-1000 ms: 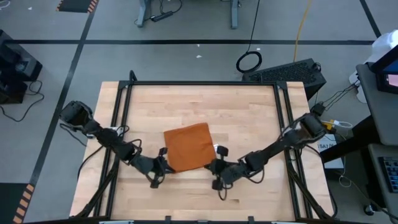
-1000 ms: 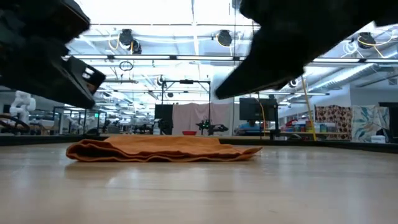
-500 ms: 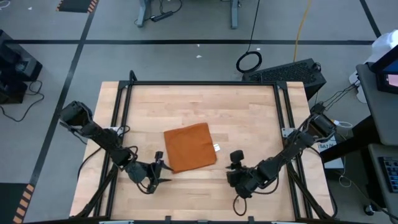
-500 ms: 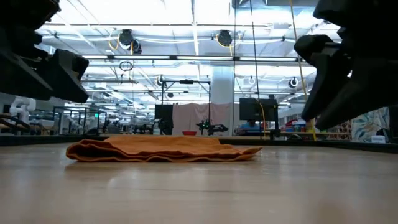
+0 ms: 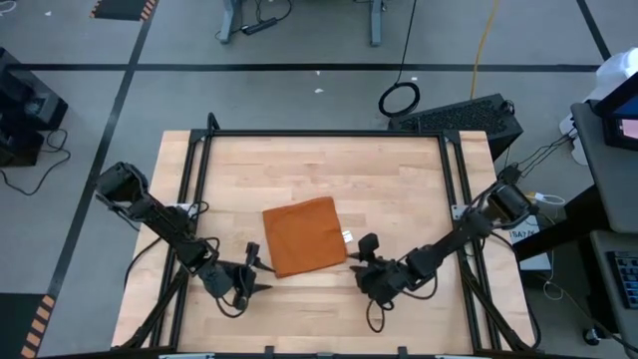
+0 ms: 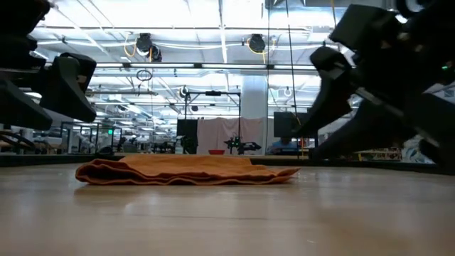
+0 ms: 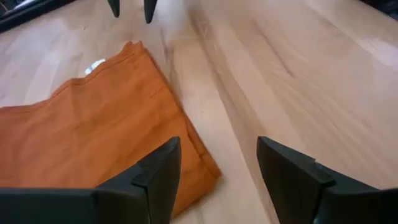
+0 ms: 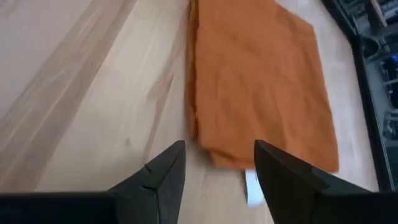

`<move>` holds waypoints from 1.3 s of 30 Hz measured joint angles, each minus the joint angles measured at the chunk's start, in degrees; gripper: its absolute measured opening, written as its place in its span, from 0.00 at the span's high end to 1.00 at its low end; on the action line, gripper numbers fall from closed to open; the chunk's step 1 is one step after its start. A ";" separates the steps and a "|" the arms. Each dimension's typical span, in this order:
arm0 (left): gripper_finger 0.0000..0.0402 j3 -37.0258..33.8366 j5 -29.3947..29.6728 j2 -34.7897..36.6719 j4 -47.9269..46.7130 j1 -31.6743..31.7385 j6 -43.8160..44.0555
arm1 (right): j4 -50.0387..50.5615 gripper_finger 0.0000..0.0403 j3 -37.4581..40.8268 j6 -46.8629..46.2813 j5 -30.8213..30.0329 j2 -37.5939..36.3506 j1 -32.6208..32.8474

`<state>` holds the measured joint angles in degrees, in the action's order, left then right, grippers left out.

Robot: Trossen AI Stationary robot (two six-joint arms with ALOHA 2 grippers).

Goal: Roll towel
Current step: Roll the brown towel

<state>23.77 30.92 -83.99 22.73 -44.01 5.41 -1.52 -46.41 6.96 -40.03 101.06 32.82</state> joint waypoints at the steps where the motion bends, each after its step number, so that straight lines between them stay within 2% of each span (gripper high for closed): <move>1: 0.46 0.00 -0.05 0.00 -0.50 0.00 0.04 | -0.94 0.55 -0.02 0.96 0.83 0.16 -0.48; 7: 0.46 0.00 -0.42 -0.02 -4.16 -0.02 -1.52 | -2.59 0.55 -0.01 4.51 6.76 2.69 -3.70; 15: 0.46 0.04 -0.82 -0.31 -3.51 0.44 -5.86 | -5.68 0.53 -0.02 5.24 7.13 3.87 -4.76; 22: 0.46 0.04 -0.97 -4.26 0.84 2.14 -7.49 | -5.66 0.48 -0.02 4.11 7.47 3.87 -6.60; 25: 0.46 0.04 -1.84 -6.22 2.99 2.33 -7.41 | -5.85 0.47 -0.02 3.08 11.27 3.87 -7.45; 35: 0.46 0.09 -1.26 -11.90 7.26 2.91 -7.27 | -7.49 0.54 -0.02 2.16 17.41 3.82 -9.63; 39: 0.50 0.11 -1.29 -11.96 7.24 4.03 -7.28 | -7.54 0.57 -0.02 -0.25 19.79 3.82 -10.77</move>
<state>23.88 29.63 -95.94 29.97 -39.99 -1.87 -9.06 -46.44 6.72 -20.24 104.88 22.05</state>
